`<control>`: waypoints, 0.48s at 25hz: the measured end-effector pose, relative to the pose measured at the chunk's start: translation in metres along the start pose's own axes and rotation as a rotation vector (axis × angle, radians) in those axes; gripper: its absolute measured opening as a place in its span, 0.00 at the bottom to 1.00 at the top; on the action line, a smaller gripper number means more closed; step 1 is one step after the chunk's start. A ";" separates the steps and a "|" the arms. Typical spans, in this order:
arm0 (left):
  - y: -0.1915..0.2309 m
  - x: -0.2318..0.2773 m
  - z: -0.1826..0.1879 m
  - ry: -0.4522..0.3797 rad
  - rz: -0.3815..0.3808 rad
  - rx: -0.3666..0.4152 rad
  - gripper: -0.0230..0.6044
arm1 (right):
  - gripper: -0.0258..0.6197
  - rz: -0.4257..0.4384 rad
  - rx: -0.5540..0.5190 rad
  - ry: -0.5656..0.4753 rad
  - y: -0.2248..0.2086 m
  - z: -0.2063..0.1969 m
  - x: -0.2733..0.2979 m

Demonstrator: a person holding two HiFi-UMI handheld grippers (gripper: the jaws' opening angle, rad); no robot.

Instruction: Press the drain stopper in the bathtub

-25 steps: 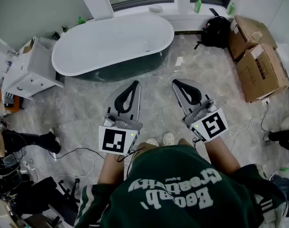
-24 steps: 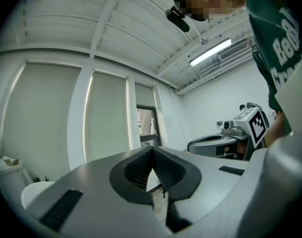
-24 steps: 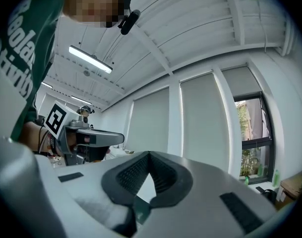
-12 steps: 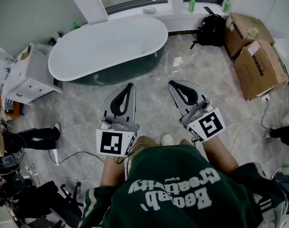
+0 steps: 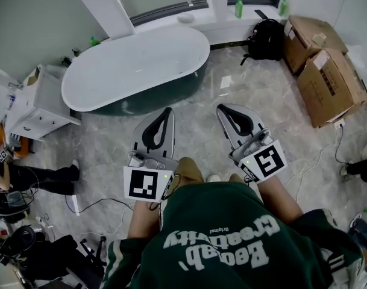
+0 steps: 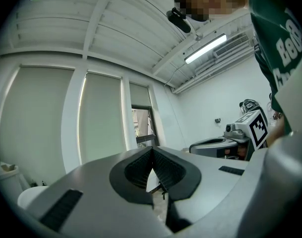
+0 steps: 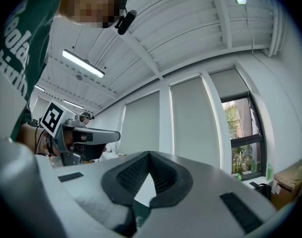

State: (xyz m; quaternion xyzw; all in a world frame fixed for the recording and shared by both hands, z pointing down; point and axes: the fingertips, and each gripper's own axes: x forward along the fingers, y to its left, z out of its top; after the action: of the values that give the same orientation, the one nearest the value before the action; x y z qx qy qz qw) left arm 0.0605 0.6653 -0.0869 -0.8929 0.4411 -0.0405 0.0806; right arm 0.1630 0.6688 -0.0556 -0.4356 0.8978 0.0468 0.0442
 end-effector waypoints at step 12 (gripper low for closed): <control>0.047 0.048 -0.041 0.023 0.010 -0.005 0.04 | 0.05 0.009 -0.005 0.031 -0.028 -0.039 0.054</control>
State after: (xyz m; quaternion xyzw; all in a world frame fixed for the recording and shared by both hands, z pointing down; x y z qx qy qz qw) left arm 0.0474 0.5945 -0.0550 -0.8904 0.4464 -0.0493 0.0736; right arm 0.1506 0.6046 -0.0245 -0.4325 0.9002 0.0425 0.0291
